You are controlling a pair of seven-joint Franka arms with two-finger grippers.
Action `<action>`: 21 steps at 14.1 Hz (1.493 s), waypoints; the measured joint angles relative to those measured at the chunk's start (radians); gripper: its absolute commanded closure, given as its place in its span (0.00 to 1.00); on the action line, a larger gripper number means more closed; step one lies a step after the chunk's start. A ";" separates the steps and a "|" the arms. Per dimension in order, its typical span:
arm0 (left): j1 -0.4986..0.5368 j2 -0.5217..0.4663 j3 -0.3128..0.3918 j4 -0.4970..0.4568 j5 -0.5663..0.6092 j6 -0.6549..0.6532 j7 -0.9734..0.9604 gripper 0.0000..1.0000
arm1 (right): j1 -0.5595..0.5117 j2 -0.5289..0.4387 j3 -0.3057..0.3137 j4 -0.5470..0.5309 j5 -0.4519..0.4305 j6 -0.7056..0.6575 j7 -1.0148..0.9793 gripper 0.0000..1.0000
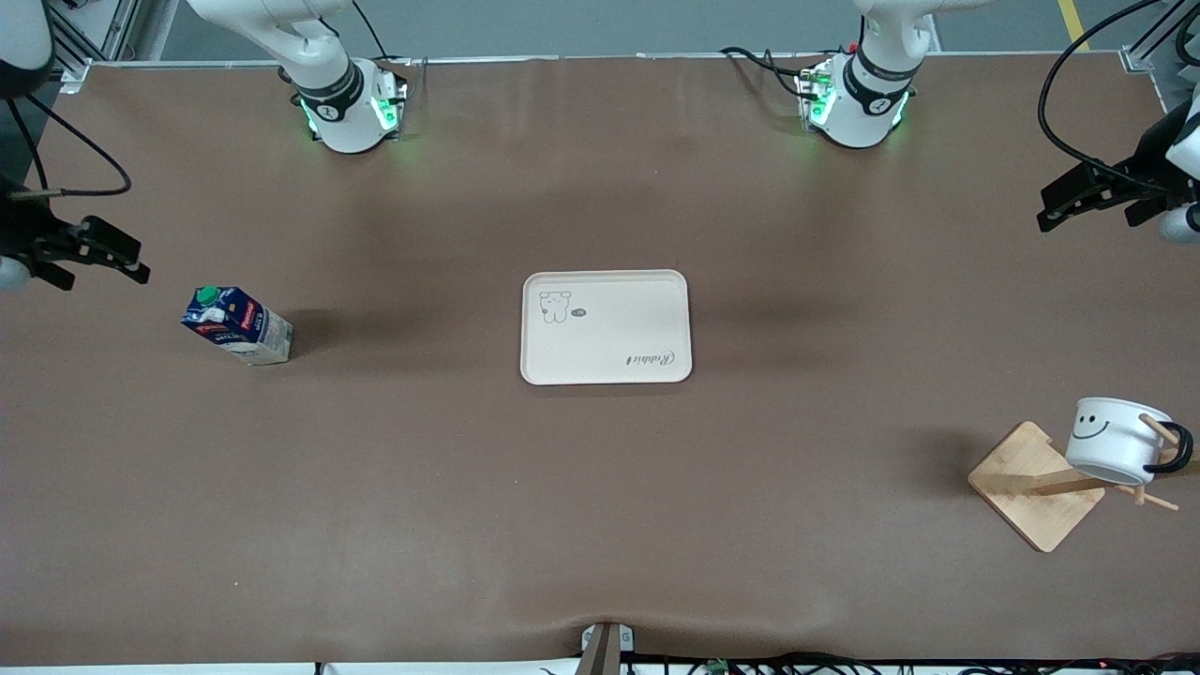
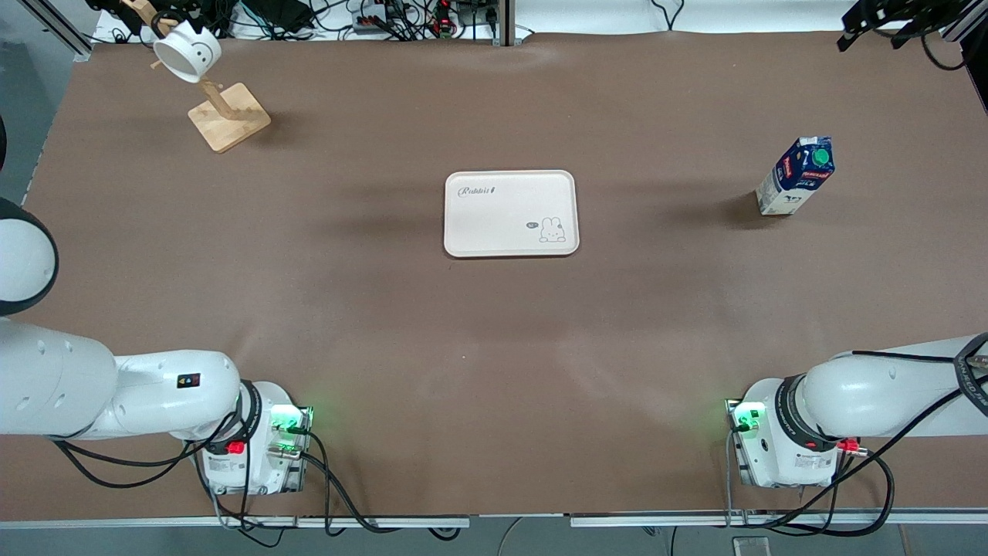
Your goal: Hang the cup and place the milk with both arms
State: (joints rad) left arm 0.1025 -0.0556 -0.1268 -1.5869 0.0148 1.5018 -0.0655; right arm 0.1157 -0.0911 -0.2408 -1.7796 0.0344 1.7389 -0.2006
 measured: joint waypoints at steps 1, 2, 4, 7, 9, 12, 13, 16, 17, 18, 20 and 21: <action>0.000 0.000 0.000 0.000 0.000 0.000 0.000 0.00 | 0.000 0.005 0.000 0.043 -0.001 -0.039 -0.003 0.00; 0.000 0.000 0.000 0.000 0.000 0.000 0.000 0.00 | 0.000 0.011 0.001 0.077 -0.003 -0.068 -0.005 0.00; 0.000 0.000 0.000 0.000 0.000 0.000 0.000 0.00 | 0.000 0.022 0.001 0.099 -0.005 -0.123 -0.011 0.00; 0.001 0.000 0.000 0.001 0.000 0.001 0.000 0.00 | 0.000 0.038 0.002 0.111 -0.008 -0.138 -0.016 0.00; 0.002 0.000 0.001 0.008 0.000 0.004 0.000 0.00 | 0.000 0.042 0.004 0.130 -0.010 -0.140 -0.016 0.00; 0.002 0.002 0.001 0.013 0.000 0.004 -0.005 0.00 | 0.000 0.044 0.003 0.148 -0.011 -0.144 -0.016 0.00; 0.002 0.002 0.001 0.013 0.000 0.004 -0.013 0.00 | 0.000 0.045 0.003 0.149 -0.011 -0.145 -0.016 0.00; 0.002 0.005 0.002 0.014 0.000 0.004 -0.059 0.00 | 0.000 0.047 0.002 0.149 -0.011 -0.146 -0.016 0.00; 0.002 0.005 0.002 0.014 0.000 0.004 -0.076 0.00 | 0.000 0.048 0.002 0.149 -0.011 -0.146 -0.016 0.00; 0.002 0.005 0.001 0.014 0.000 0.004 -0.090 0.00 | 0.000 0.048 0.002 0.149 -0.011 -0.146 -0.016 0.00; 0.001 0.005 0.000 0.014 0.000 0.004 -0.098 0.00 | 0.000 0.048 0.002 0.149 -0.011 -0.148 -0.016 0.00; 0.001 0.006 -0.001 0.014 0.003 0.004 -0.098 0.00 | 0.000 0.048 0.002 0.149 -0.011 -0.148 -0.016 0.00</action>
State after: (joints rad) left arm 0.1035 -0.0500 -0.1281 -1.5732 0.0182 1.5060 -0.1635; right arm 0.1155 -0.0429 -0.2389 -1.6309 0.0236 1.5911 -0.2167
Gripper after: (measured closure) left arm 0.000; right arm 0.000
